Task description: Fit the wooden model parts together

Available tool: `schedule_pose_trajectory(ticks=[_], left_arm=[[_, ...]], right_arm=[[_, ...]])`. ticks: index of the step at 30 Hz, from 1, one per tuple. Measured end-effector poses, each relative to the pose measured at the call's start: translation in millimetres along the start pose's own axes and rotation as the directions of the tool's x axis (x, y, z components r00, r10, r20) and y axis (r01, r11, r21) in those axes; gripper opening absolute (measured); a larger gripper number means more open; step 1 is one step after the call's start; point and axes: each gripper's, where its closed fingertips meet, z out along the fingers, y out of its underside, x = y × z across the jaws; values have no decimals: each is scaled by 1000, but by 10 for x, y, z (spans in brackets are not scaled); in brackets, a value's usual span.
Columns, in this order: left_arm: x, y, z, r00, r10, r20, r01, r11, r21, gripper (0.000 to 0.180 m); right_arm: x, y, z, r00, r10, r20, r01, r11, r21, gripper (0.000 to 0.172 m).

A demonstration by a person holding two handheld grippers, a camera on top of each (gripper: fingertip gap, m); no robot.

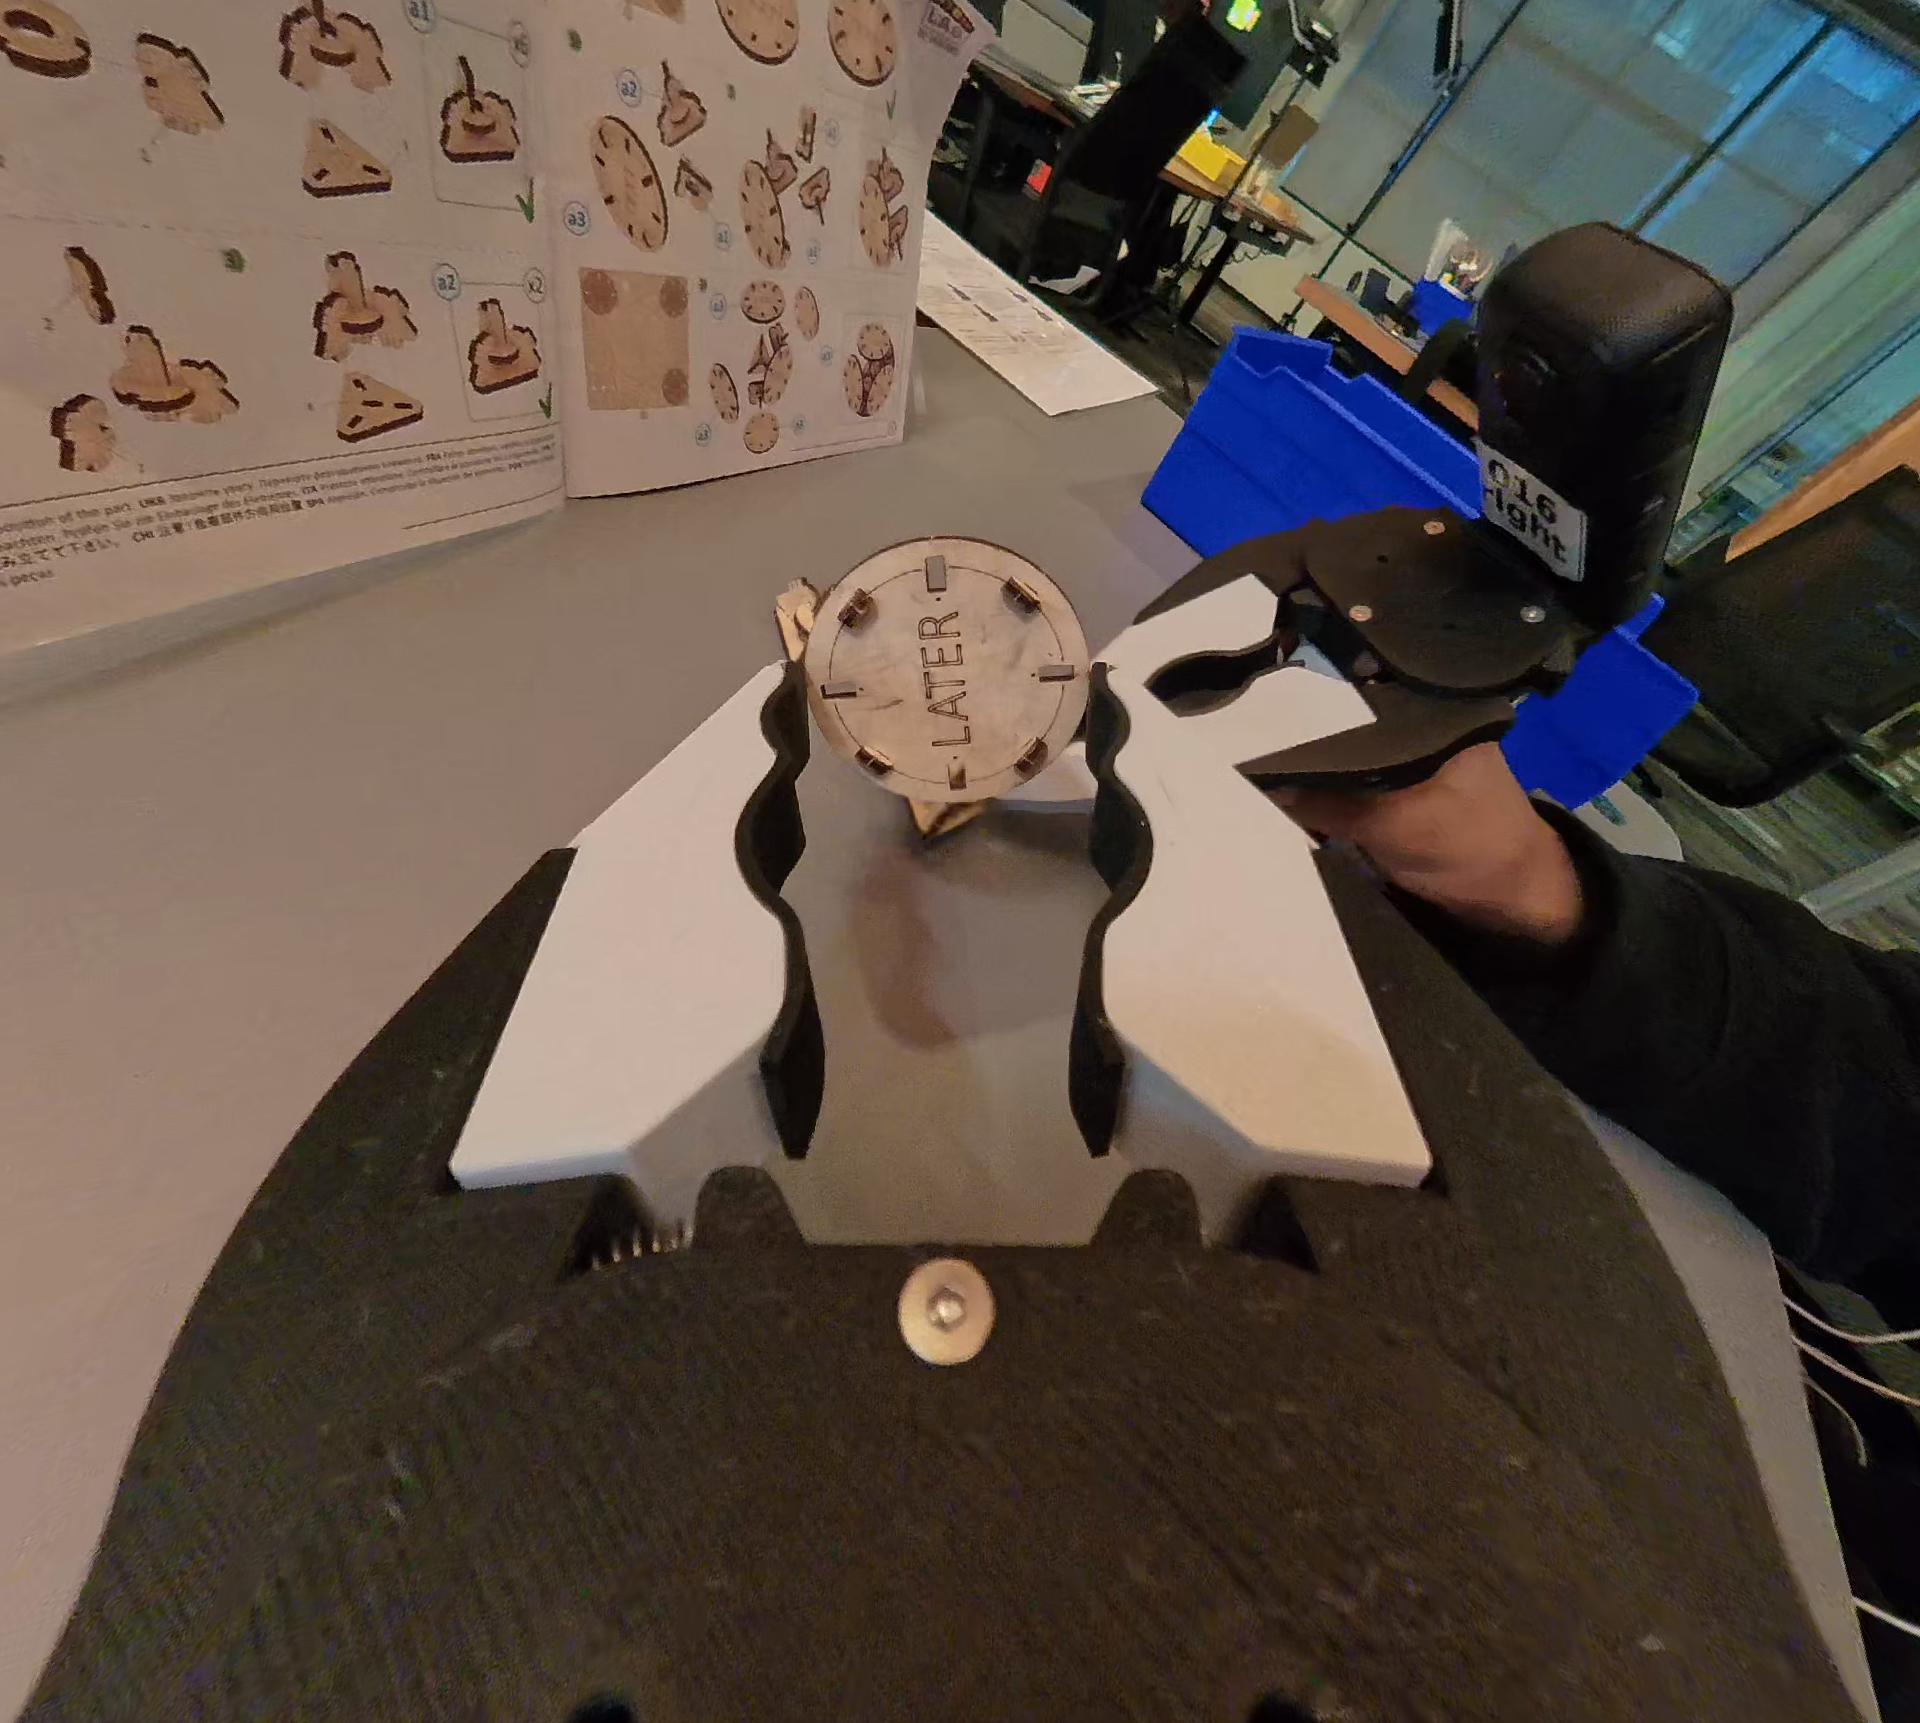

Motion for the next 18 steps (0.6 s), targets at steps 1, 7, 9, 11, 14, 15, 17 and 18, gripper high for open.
schedule_pose_trajectory(ticks=[1,7,9,11,14,15,17,18], left_arm=[[7,7,5,1000,8,1,-8,1000,-4,54],[41,45,28,999,49,4,-49,998,-28,54],[48,58,34,999,49,0,-49,998,-34,54],[67,82,46,999,47,-13,-47,998,-47,54],[106,118,67,998,59,-30,-61,996,-66,54],[124,129,71,997,68,-35,-70,995,-71,54],[163,148,80,995,89,-48,-92,992,-82,54],[194,158,85,993,102,-61,-107,991,-86,54]], right_arm=[[-19,32,-20,1000,5,18,-5,1000,-17,0],[10,126,-131,995,-102,3,101,987,-128,1],[-21,130,-173,991,-132,13,133,981,-143,1],[-28,112,-216,988,-154,5,154,977,-148,1],[-26,127,-285,984,-178,2,176,969,-172,1],[-27,151,-308,984,-177,9,175,966,-188,1],[-21,188,-352,987,-162,21,163,965,-208,1],[-25,201,-371,989,-147,33,151,966,-211,1]])
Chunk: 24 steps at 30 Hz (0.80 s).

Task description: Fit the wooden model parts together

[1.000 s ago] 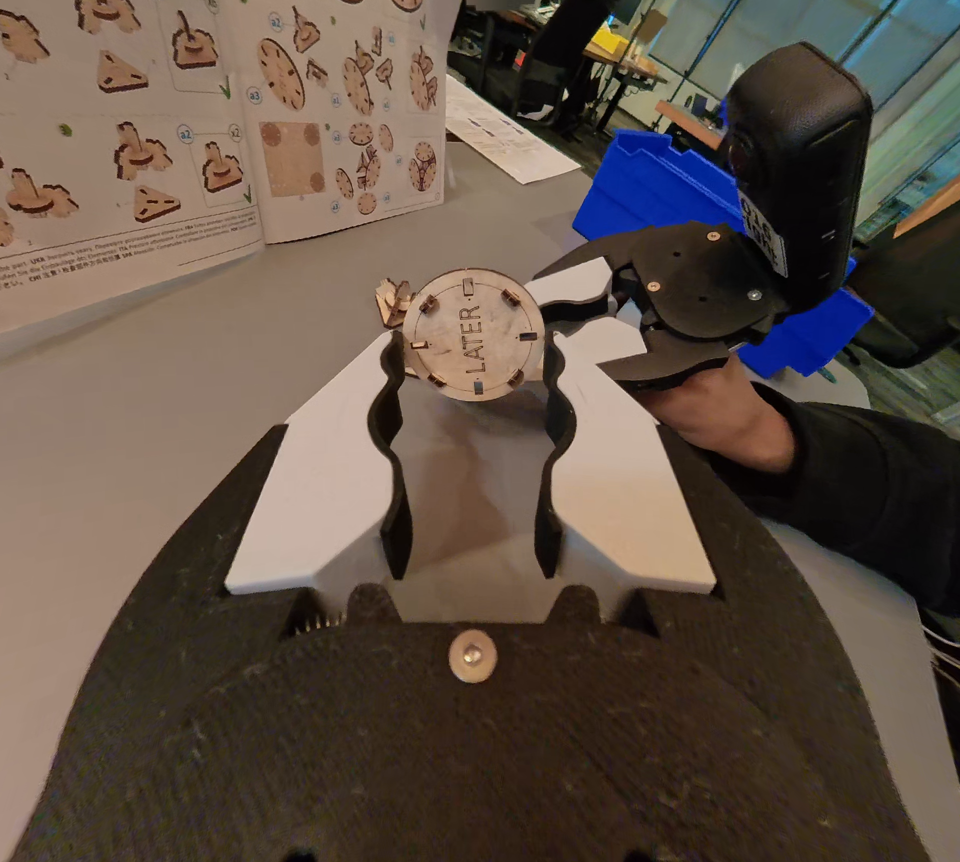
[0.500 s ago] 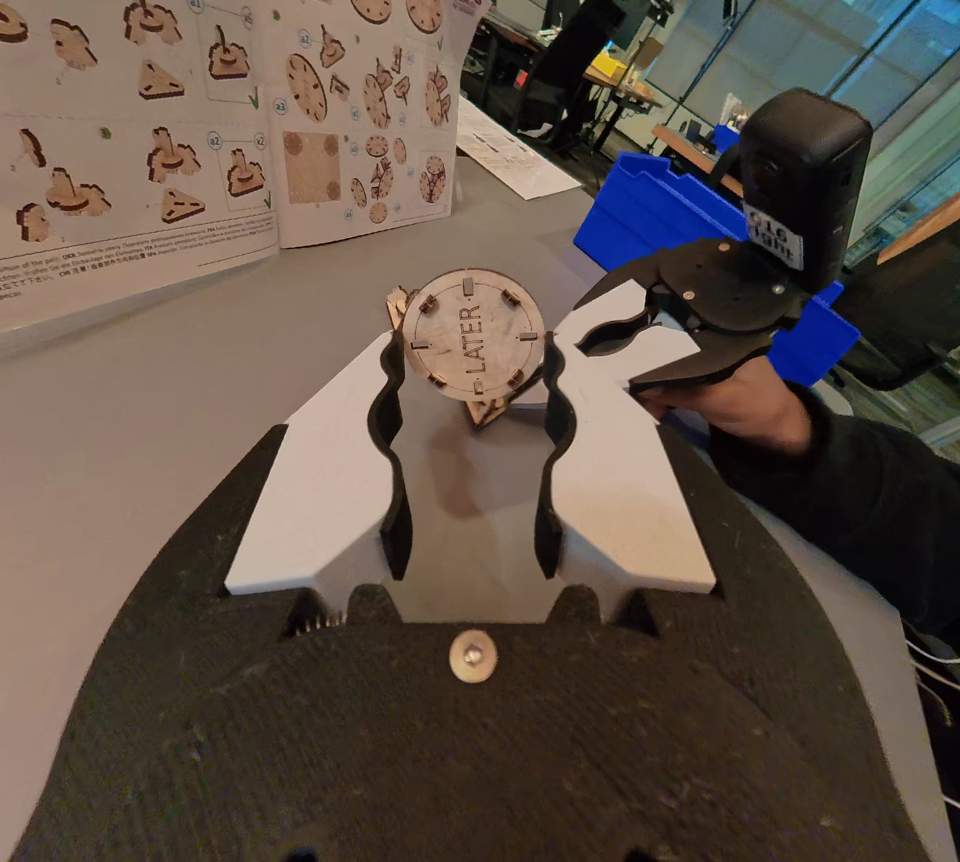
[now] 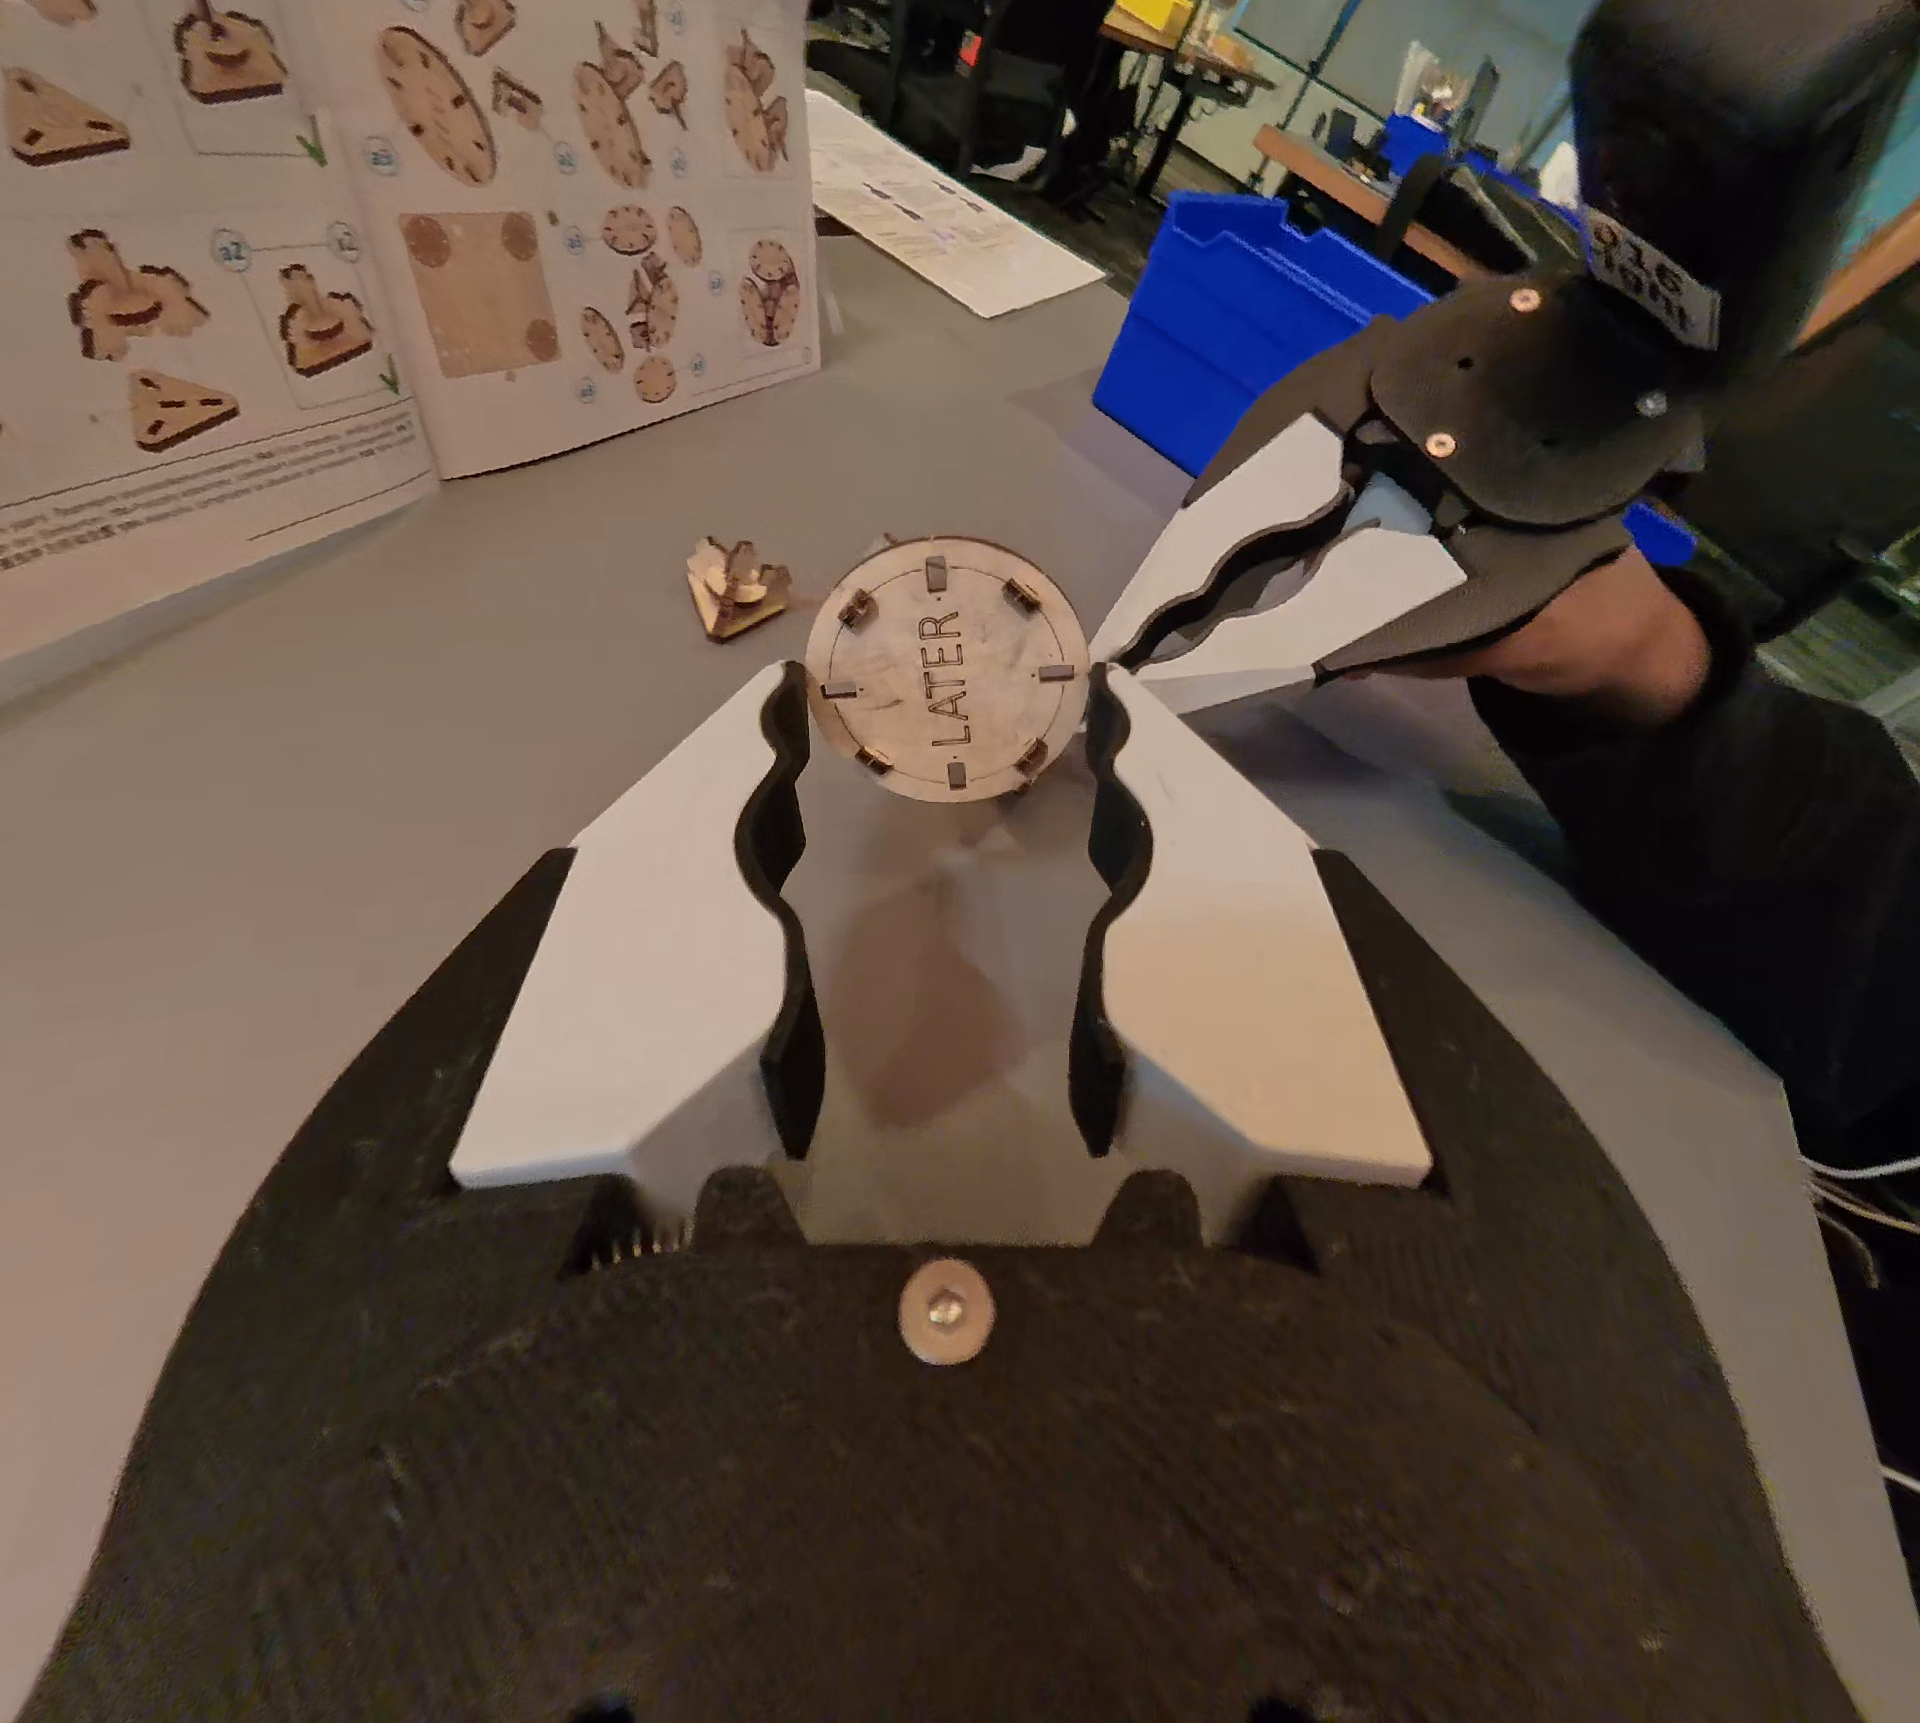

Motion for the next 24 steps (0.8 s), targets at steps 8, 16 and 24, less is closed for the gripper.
schedule_pose_trajectory(ticks=[8,16,24], left_arm=[[284,131,81,969,246,-35,-248,966,-78,53],[360,278,125,891,453,-14,-449,879,-158,53],[303,407,126,849,528,-23,-518,821,-240,53]], right_arm=[[2,-318,-304,985,113,131,-142,960,242,1],[-72,-277,-366,966,129,223,-179,959,220,1],[-185,-115,-218,951,142,273,-177,978,110,1]])
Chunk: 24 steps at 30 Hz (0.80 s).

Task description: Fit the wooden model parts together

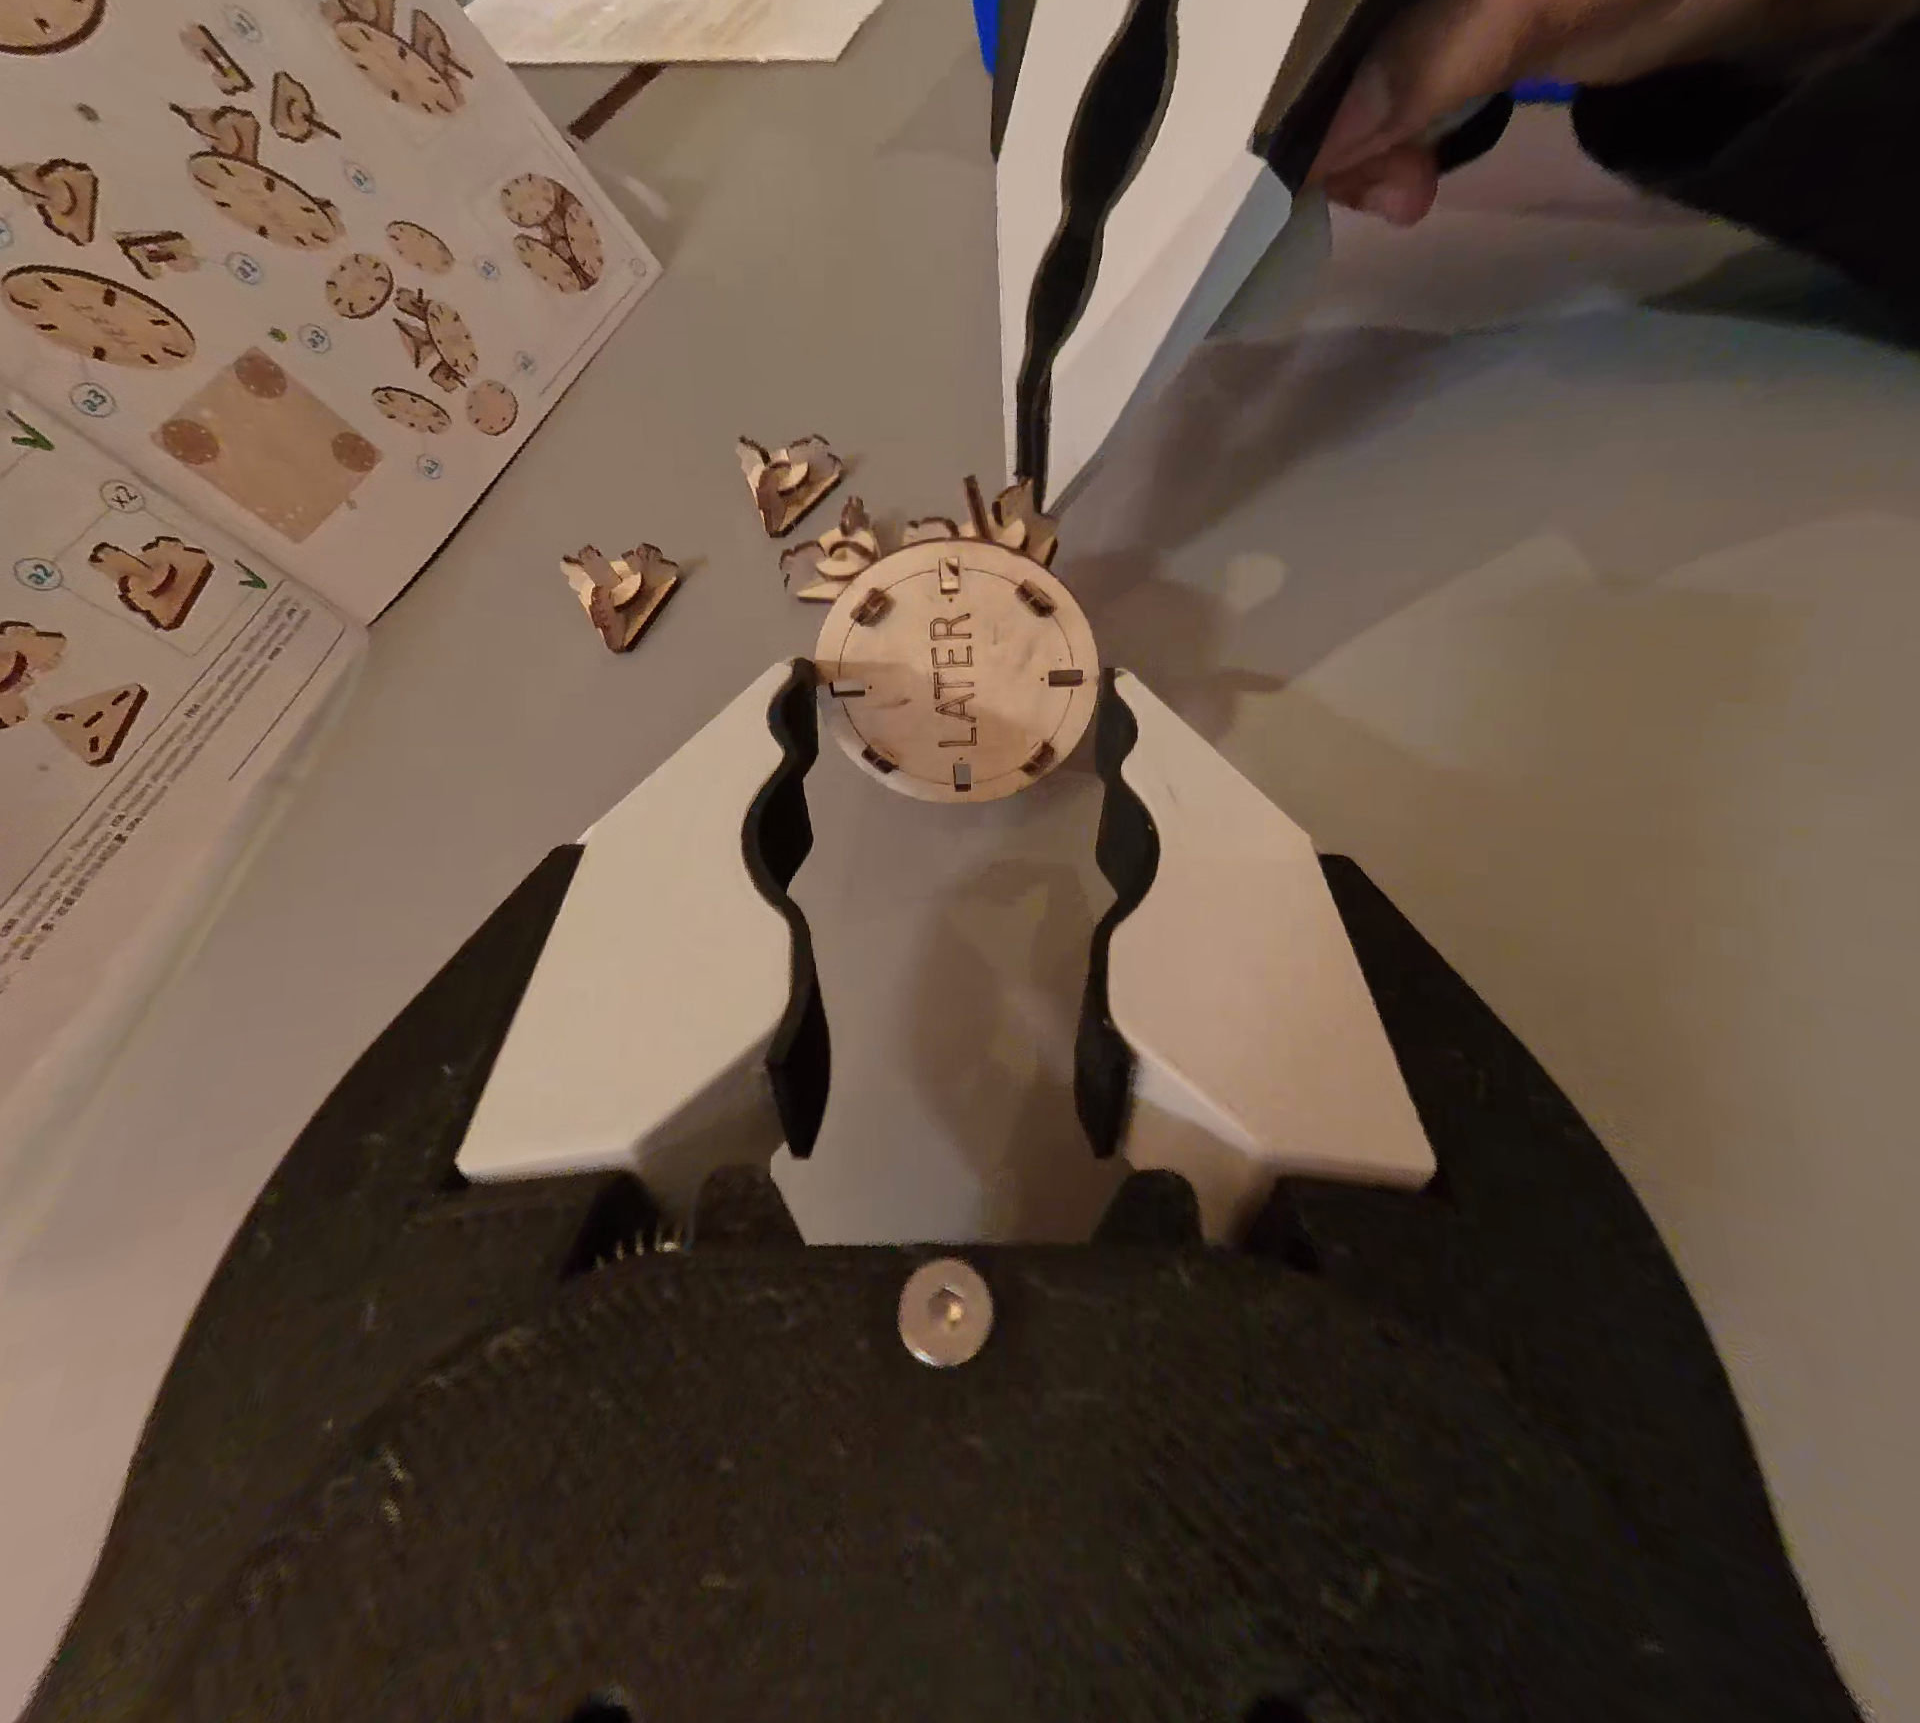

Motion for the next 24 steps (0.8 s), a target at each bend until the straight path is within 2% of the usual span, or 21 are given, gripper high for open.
schedule_pose_trajectory(ticks=[6,15,24], left_arm=[[68,71,34,999,24,-24,-25,998,-51,53],[78,133,53,999,25,-28,-28,995,-91,53],[109,199,82,998,56,-27,-60,989,-137,54]], right_arm=[[46,171,111,1000,24,4,-23,998,-61,1],[10,25,55,993,89,80,-94,994,52,1],[12,103,122,999,36,29,-36,999,-9,1]])
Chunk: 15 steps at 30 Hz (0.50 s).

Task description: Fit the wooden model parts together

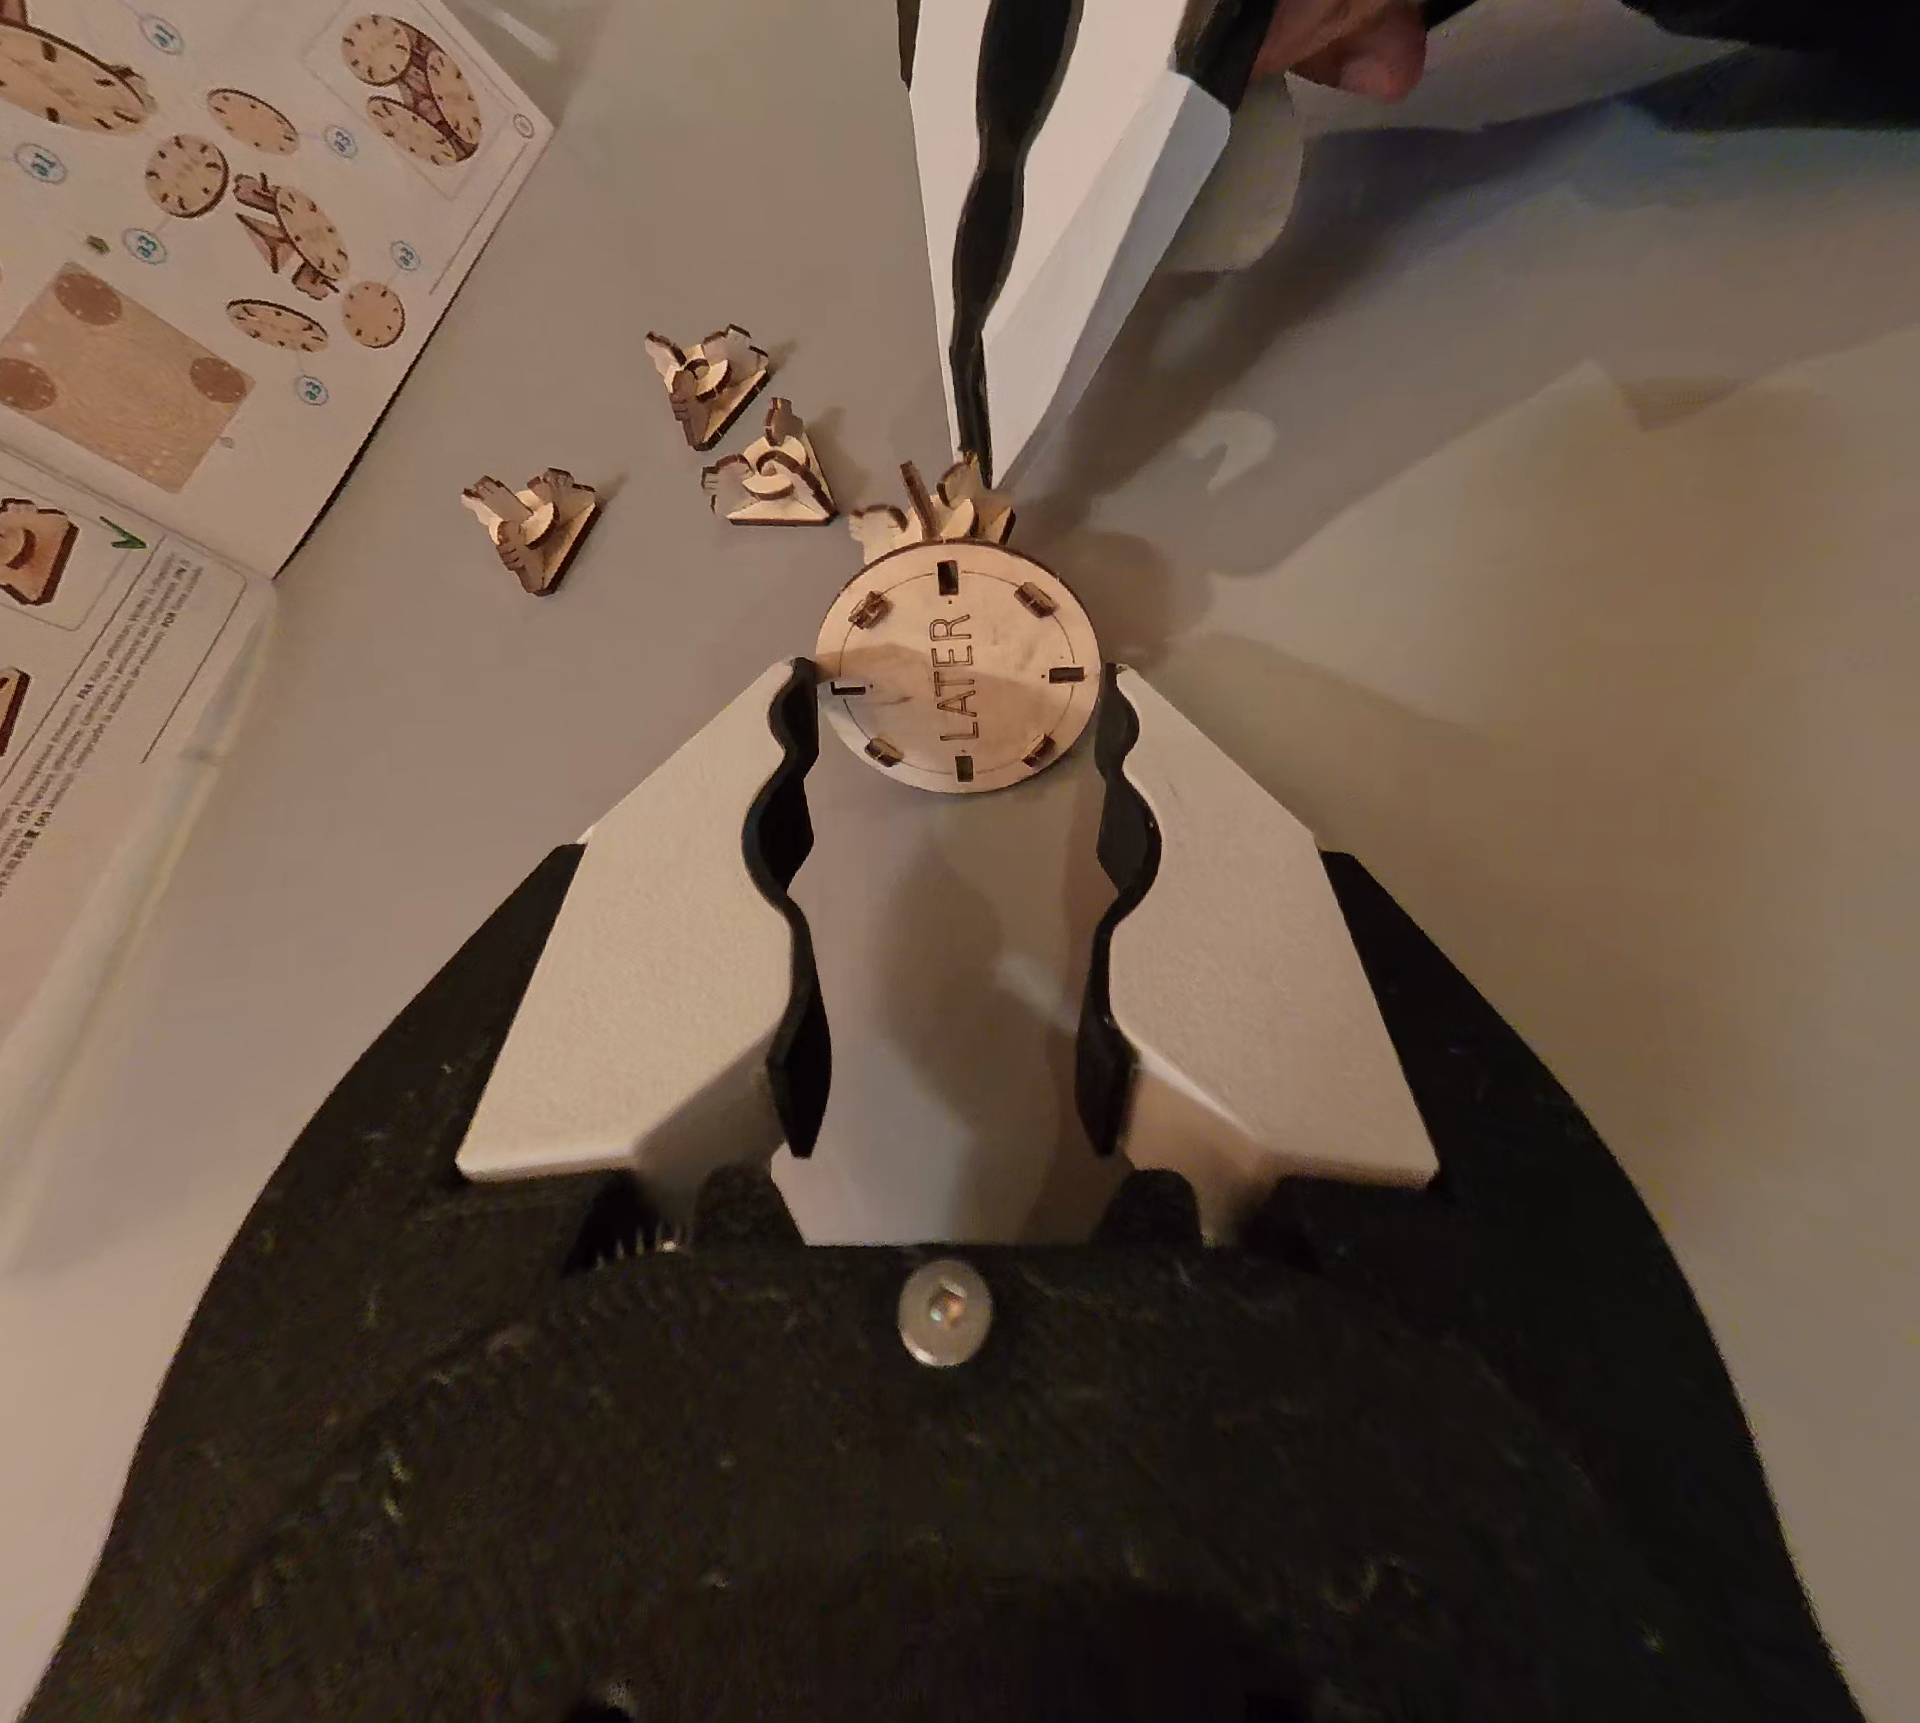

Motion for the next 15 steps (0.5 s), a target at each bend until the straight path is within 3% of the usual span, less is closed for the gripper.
schedule_pose_trajectory(ticks=[15], left_arm=[[-5,26,9,1000,-8,-3,8,1000,-17,54]], right_arm=[[34,16,3,998,-41,-57,39,999,-28,1]])
